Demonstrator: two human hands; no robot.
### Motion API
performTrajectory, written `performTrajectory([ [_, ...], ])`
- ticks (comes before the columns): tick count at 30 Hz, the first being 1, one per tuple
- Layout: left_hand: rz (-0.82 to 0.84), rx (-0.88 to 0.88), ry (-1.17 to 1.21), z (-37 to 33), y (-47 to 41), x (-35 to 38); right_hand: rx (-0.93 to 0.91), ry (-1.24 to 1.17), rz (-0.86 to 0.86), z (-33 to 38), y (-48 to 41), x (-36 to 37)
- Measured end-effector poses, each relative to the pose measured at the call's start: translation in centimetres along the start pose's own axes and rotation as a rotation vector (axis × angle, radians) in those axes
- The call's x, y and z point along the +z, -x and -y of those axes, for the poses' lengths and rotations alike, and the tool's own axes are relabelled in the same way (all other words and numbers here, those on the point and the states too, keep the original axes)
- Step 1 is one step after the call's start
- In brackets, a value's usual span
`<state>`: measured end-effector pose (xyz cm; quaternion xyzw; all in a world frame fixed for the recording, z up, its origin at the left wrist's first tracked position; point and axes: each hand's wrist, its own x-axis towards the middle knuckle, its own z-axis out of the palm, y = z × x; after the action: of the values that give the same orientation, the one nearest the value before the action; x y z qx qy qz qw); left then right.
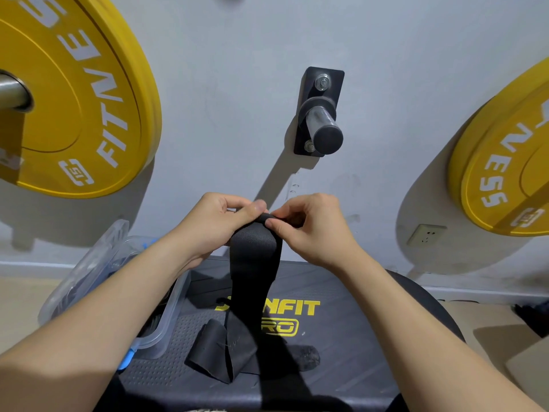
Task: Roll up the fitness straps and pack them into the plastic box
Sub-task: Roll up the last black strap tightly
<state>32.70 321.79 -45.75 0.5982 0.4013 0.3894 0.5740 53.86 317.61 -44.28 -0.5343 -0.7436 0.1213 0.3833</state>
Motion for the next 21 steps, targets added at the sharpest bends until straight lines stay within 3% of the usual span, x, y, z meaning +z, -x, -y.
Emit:
performTrajectory([
  [3, -0.008, 0.045, -0.041, 0.21, 0.00, -0.36, 0.021, -0.024, 0.026, -0.33, 0.22, -0.03],
  [7, 0.087, 0.067, -0.060, 0.04, 0.19, -0.90, 0.185, -0.275, 0.143, -0.95, 0.21, -0.33],
  [11, 0.113, 0.026, -0.029, -0.21, 0.29, -0.56, 0.137, -0.187, 0.068, -0.76, 0.03, -0.06],
  [16, 0.010, 0.033, 0.059, -0.32, 0.17, -0.07, 0.090, -0.182, 0.000, -0.67, -0.31, 0.38],
  [21, 0.042, 0.100, -0.076, -0.08, 0.57, -0.58, 0.140, -0.265, 0.179, -0.94, 0.33, 0.16],
])
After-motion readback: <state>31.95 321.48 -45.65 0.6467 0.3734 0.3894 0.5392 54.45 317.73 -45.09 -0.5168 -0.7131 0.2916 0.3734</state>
